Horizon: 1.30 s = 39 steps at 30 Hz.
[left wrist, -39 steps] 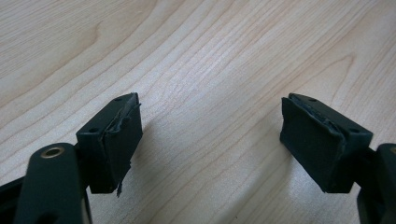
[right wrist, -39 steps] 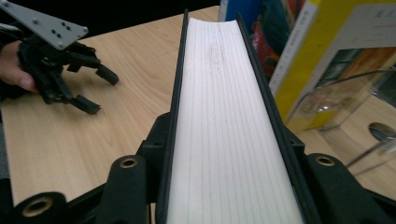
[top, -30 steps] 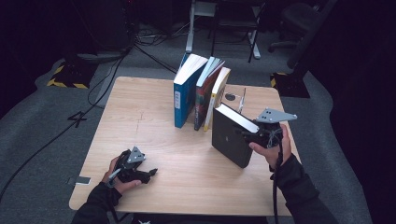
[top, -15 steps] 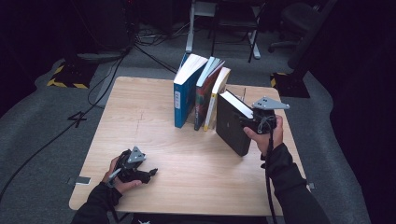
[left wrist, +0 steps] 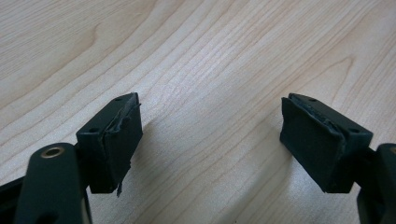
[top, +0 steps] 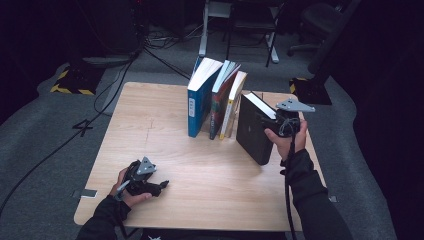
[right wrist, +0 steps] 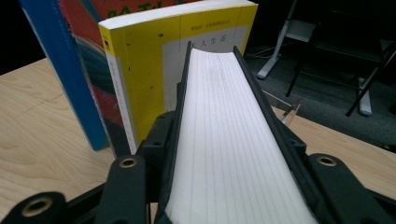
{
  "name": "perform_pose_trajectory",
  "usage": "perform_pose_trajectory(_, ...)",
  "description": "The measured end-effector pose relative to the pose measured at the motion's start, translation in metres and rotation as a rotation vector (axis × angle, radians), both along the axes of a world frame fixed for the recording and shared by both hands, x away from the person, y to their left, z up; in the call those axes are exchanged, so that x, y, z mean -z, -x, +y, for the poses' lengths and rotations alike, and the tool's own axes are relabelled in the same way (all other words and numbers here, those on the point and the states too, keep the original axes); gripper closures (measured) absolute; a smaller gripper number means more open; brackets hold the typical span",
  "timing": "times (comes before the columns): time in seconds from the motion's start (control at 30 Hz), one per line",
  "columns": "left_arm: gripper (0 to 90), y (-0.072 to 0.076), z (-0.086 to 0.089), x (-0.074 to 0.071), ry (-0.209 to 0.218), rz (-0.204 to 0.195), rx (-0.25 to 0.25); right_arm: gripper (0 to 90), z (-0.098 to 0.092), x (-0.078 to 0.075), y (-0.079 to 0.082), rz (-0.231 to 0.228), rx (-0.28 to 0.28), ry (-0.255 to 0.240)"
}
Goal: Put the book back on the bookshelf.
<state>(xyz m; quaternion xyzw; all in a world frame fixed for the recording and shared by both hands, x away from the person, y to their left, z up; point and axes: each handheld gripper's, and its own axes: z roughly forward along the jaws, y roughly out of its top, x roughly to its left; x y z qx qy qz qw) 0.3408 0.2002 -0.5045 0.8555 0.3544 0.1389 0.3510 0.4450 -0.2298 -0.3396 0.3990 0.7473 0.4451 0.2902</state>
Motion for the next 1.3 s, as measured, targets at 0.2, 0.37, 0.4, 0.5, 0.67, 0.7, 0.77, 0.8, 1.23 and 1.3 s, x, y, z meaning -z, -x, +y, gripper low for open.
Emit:
perform_pose_trajectory(0.2,20.7,0.000,0.000,0.000,-0.001,0.000,0.001,52.6,-0.004,-0.001,-0.006,-0.009,0.028,0.012)
perform_pose_trajectory(0.37,20.7,0.000,0.000,0.000,-0.003,0.000,0.000,52.7,-0.010,-0.002,-0.014,-0.013,0.042,-0.001)
perform_pose_trajectory(0.4,20.7,0.000,0.000,0.000,-0.002,0.000,-0.002,52.7,-0.011,-0.002,-0.015,-0.013,0.042,-0.006)
perform_pose_trajectory(0.5,20.7,0.000,0.000,0.000,-0.001,0.000,-0.002,52.9,-0.008,-0.002,-0.017,-0.028,0.035,-0.007)
perform_pose_trajectory(0.67,20.8,0.000,0.000,0.000,-0.002,0.000,-0.002,53.2,0.002,-0.005,-0.020,-0.040,0.022,-0.022)
perform_pose_trajectory(0.7,20.8,0.000,0.000,0.000,-0.002,0.000,-0.002,53.2,0.002,-0.005,-0.020,-0.040,0.022,-0.022)
perform_pose_trajectory(0.77,20.8,0.000,0.000,0.000,-0.002,0.000,-0.002,53.2,0.003,-0.007,-0.020,-0.044,0.024,-0.056)
perform_pose_trajectory(0.8,20.8,0.000,0.000,0.000,-0.002,0.000,-0.002,53.2,0.003,-0.009,-0.021,-0.052,0.033,-0.066)
perform_pose_trajectory(1.23,21.0,0.001,-0.001,0.000,0.002,-0.001,0.005,53.2,0.003,0.011,-0.045,-0.112,0.104,-0.134)
perform_pose_trajectory(1.3,21.0,0.001,-0.001,0.000,0.002,-0.001,0.005,53.0,0.000,0.016,-0.047,-0.103,0.107,-0.153)
